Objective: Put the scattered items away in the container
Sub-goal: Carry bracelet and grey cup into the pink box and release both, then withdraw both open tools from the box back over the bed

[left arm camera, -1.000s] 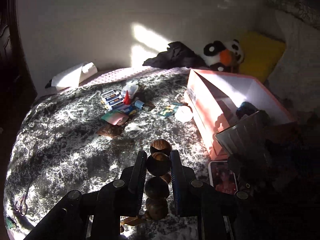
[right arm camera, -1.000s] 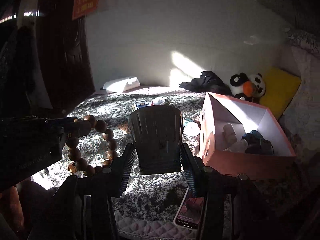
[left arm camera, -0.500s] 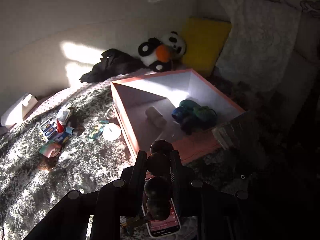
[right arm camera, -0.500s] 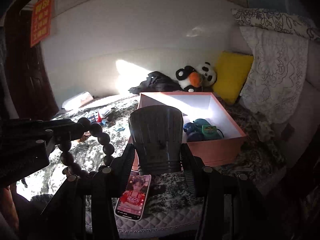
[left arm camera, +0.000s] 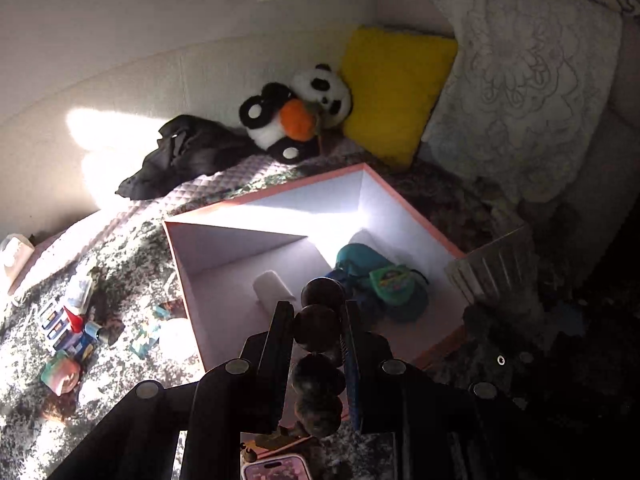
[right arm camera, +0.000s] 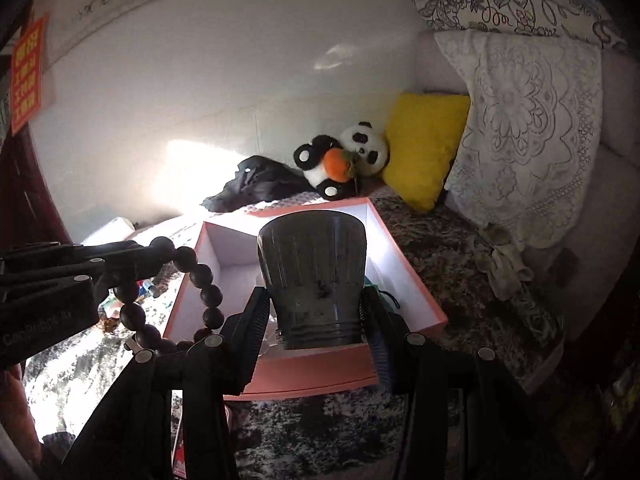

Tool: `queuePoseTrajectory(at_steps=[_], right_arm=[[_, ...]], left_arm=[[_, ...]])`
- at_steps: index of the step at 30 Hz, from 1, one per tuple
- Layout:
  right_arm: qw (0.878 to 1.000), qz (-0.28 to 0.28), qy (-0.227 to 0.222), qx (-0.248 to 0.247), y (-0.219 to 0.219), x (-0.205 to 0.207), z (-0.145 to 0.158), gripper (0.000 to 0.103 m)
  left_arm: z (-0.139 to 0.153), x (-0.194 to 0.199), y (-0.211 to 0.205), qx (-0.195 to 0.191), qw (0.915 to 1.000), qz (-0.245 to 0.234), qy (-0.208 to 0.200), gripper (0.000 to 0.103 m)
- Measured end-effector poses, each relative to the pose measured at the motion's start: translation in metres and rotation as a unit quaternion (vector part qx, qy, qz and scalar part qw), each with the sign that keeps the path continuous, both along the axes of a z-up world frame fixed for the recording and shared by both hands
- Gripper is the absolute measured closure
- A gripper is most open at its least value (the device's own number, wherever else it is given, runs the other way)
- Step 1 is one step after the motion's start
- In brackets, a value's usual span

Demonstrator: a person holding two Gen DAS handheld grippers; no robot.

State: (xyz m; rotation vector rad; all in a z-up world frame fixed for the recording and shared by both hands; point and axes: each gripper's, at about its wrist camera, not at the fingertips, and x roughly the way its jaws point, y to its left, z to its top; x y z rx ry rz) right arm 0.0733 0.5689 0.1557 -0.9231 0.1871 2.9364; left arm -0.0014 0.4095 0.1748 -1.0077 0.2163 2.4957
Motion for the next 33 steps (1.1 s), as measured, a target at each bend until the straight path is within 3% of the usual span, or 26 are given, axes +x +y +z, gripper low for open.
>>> queuePoseTrajectory(at_steps=[9,10,12,13,14,15,24,33], right_arm=[[0.999,0.016,-0.030,-0.008,0.005,-0.082,-0.030,0.053],[0.999,0.019,-0.035,-0.009,0.004,-0.091,-0.035,0.053],[0.999,0.026,-0.045,-0.016,0.002,-0.108,-0.044,0.051],[0.998,0.024,-0.048,-0.019,0.002,-0.114,-0.049,0.033],[0.999,0.015,-0.044,-0.020,0.001,-0.117,-0.051,0.009],[0.999,0.005,-0.036,-0.019,0.002,-0.118,-0.052,0.004],[0.999,-0.008,-0.018,-0.031,-0.012,-0.115,-0.043,0.004],[0.999,0.037,-0.001,-0.008,-0.081,-0.076,-0.017,0.004]], left_arm=[[-0.024,-0.069,0.005,0.001,0.9996,0.016,-0.024,0.082],[-0.027,-0.075,0.003,0.006,0.9995,0.019,-0.025,0.076],[-0.028,-0.083,-0.004,0.018,0.9991,0.030,-0.022,0.025],[-0.027,-0.086,-0.008,0.025,0.9988,0.037,-0.019,0.019],[-0.027,-0.088,-0.012,0.030,0.9985,0.042,-0.015,0.017],[-0.026,-0.089,-0.016,0.030,0.9984,0.047,-0.012,0.017],[-0.022,-0.082,-0.059,0.029,0.9961,0.083,-0.006,0.017],[-0.010,-0.036,-0.120,0.026,0.9940,0.105,0.017,0.017]])
